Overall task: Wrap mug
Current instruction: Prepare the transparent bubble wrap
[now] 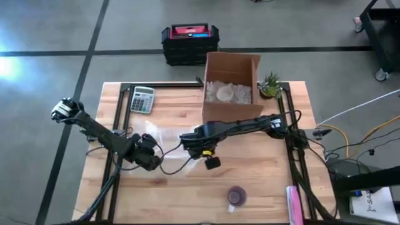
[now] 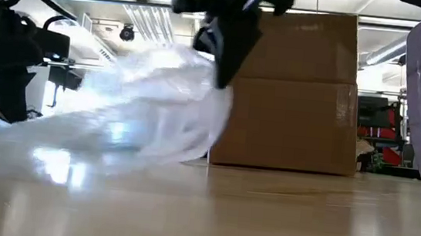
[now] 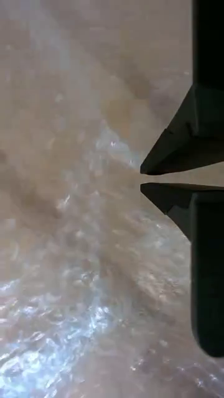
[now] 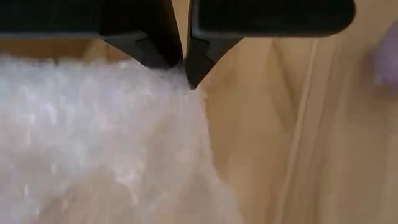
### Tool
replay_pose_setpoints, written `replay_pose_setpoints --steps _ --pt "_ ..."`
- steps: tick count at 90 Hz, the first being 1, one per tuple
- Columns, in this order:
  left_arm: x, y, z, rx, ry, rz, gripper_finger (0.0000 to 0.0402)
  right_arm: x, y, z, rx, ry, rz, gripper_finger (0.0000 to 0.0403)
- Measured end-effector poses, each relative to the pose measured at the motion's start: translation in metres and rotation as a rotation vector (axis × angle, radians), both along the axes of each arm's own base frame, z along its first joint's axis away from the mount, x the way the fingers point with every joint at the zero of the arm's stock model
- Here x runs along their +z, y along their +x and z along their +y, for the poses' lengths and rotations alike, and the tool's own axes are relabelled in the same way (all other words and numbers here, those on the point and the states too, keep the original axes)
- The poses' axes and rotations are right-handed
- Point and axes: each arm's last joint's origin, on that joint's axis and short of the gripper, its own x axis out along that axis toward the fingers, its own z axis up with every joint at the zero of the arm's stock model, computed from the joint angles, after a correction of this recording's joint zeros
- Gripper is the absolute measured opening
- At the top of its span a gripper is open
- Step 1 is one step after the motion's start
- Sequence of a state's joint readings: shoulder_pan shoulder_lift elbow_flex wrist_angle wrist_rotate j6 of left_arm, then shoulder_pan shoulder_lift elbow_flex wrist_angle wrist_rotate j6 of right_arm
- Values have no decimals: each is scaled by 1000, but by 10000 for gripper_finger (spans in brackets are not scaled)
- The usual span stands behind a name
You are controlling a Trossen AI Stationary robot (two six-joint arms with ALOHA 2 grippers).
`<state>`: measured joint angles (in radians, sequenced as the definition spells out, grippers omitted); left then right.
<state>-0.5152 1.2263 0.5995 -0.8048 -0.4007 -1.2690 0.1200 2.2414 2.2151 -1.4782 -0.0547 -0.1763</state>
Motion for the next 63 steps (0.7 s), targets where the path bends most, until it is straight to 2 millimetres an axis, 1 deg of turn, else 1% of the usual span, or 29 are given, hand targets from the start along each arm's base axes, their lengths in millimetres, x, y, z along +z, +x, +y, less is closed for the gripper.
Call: replay_pose_setpoints --steps 4,12,17,21,27,37,41,48,56,63 --pt "0 0 0 0 1 3 20 4 -3 0 -6 -3 26 2" --pt "0 0 0 0 0 0 20 9 1 0 -7 4 -27 3" --pt "0 0 0 1 0 -1 20 7 7 1 9 13 -92 7" --pt "0 0 0 1 0 -1 20 4 16 2 24 24 -176 14" --pt "0 0 0 1 -1 -3 20 -1 26 3 33 34 -268 31" --pt "-1 1 -1 6 -6 -10 20 -12 34 4 46 38 -332 77" --pt "-1 2 -1 6 -9 -16 20 -16 32 2 43 35 -309 98" --pt "-1 3 -2 -2 -11 -21 20 -20 24 -2 12 29 -213 134" --pt "-1 3 -2 -9 -11 -24 20 -16 7 -7 -31 13 -61 168" --pt "-1 3 -2 -14 -10 -24 20 -11 -4 -8 -64 1 32 190"
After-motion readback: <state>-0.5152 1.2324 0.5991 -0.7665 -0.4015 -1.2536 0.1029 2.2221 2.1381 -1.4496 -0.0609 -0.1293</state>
